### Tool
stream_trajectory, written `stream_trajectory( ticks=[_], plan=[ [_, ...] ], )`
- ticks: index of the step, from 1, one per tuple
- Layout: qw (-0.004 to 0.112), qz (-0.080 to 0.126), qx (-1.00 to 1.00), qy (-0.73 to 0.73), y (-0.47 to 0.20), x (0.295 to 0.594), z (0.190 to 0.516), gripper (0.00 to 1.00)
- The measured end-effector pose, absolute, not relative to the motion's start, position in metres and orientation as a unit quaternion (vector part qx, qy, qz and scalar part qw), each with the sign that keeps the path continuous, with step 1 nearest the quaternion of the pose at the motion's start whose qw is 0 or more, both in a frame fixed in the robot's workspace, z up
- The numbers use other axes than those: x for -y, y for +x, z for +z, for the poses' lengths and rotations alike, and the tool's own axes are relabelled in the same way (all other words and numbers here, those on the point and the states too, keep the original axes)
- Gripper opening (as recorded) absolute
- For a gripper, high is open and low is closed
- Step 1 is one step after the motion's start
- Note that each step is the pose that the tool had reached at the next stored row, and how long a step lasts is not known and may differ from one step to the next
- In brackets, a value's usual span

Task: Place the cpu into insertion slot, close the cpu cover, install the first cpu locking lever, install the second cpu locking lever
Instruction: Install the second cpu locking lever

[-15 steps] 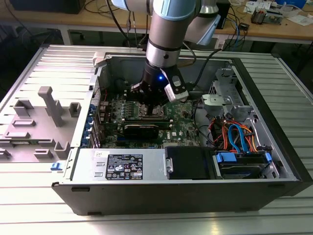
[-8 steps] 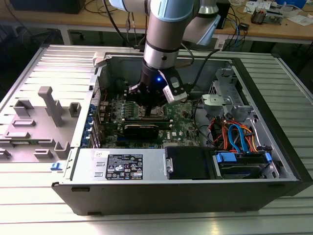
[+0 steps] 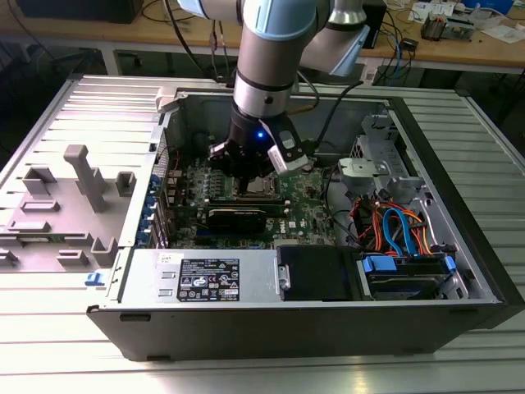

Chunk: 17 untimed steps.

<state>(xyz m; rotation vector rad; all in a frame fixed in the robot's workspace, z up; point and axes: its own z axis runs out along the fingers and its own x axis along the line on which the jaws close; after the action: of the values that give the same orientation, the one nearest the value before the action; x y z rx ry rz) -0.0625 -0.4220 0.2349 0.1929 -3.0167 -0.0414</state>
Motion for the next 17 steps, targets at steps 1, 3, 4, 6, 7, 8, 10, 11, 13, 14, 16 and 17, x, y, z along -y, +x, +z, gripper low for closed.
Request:
stream_trajectory(
  ticks=[1,3,4,6,7,8,10,11,13,14,16,17],
  plan=[
    [0.059,-0.014,0.996,0.065,-0.063,0.422,0.235,0.11],
    [0.059,-0.017,0.996,0.07,-0.069,0.423,0.225,0.11],
    [0.059,-0.022,0.995,0.076,-0.073,0.424,0.22,0.11],
    [0.059,-0.023,0.995,0.079,-0.074,0.425,0.219,0.11],
    [0.059,-0.023,0.995,0.08,-0.075,0.425,0.219,0.11],
    [0.059,-0.023,0.995,0.082,-0.075,0.425,0.219,0.11],
    [0.059,-0.024,0.995,0.083,-0.075,0.425,0.219,0.11],
    [0.059,-0.025,0.994,0.084,-0.075,0.426,0.218,0.11],
    [0.059,-0.027,0.994,0.085,-0.076,0.426,0.218,0.11],
    [0.059,-0.028,0.994,0.086,-0.076,0.427,0.217,0.11],
    [0.059,-0.029,0.994,0.088,-0.077,0.427,0.216,0.11],
    [0.059,-0.03,0.994,0.089,-0.077,0.427,0.216,0.11]
  ],
)
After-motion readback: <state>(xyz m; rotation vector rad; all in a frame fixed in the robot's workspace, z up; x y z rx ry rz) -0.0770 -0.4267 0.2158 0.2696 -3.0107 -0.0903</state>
